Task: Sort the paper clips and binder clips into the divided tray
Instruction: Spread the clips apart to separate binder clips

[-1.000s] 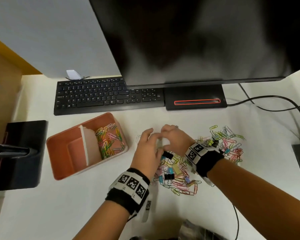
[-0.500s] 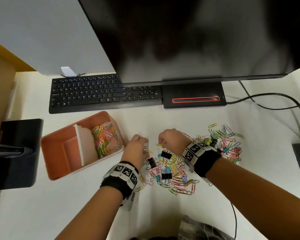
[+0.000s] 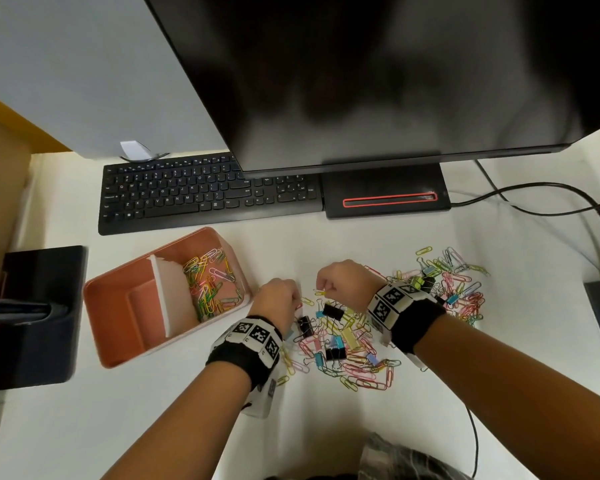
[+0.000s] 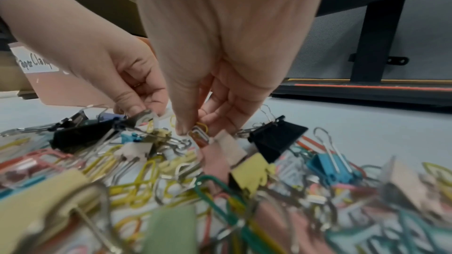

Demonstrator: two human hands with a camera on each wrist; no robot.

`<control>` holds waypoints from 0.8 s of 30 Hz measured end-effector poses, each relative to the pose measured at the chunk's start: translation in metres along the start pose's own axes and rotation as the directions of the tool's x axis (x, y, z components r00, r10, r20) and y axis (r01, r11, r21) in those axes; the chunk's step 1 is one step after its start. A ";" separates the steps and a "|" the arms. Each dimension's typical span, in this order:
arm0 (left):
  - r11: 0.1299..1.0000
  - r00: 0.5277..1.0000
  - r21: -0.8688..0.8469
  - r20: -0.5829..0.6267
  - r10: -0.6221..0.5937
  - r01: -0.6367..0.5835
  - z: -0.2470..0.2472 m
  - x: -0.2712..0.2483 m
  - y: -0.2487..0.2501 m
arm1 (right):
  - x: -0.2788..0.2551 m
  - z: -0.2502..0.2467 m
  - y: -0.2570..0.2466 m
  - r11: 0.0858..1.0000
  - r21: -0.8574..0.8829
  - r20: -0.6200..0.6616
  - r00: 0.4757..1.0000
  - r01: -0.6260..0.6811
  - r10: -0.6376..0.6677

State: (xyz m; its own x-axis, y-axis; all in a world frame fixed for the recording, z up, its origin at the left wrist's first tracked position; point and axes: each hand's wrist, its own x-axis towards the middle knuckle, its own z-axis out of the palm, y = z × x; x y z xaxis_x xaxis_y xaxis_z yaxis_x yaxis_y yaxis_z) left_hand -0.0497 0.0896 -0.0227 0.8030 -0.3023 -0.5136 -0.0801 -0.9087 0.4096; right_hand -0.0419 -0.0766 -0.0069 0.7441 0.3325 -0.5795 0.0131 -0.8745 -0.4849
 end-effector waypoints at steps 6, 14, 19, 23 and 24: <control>0.982 0.972 -0.167 -0.232 0.042 -0.082 -0.012 -0.016 0.006 | -0.006 -0.008 0.002 0.999 0.042 -0.033 0.999 0.027 -0.026; 0.941 0.806 -0.329 -0.577 -0.129 -0.085 -0.104 -0.075 -0.025 | -0.004 -0.045 -0.092 0.930 0.134 -0.339 0.898 0.342 -0.281; 0.910 0.774 -0.410 -0.553 -0.309 0.070 -0.118 -0.082 -0.067 | 0.017 -0.030 -0.161 0.916 0.167 -0.334 0.896 0.363 -0.294; 0.964 0.784 -0.258 -0.611 -0.110 -0.065 -0.105 -0.103 -0.062 | 0.016 -0.017 -0.138 0.936 0.198 -0.383 0.902 0.292 -0.200; 0.964 0.800 -0.236 -0.598 -0.045 -0.121 -0.095 -0.109 -0.059 | 0.012 -0.013 -0.123 0.948 0.178 -0.386 0.905 0.265 -0.180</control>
State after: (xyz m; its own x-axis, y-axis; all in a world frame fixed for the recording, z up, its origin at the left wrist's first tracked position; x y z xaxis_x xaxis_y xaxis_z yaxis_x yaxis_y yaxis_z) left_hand -0.0760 0.2039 0.0806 0.9994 -0.0285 0.0211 -0.0354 -0.7716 0.6351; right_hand -0.0258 0.0300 0.0547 0.9288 0.3217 -0.1839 0.0903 -0.6777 -0.7298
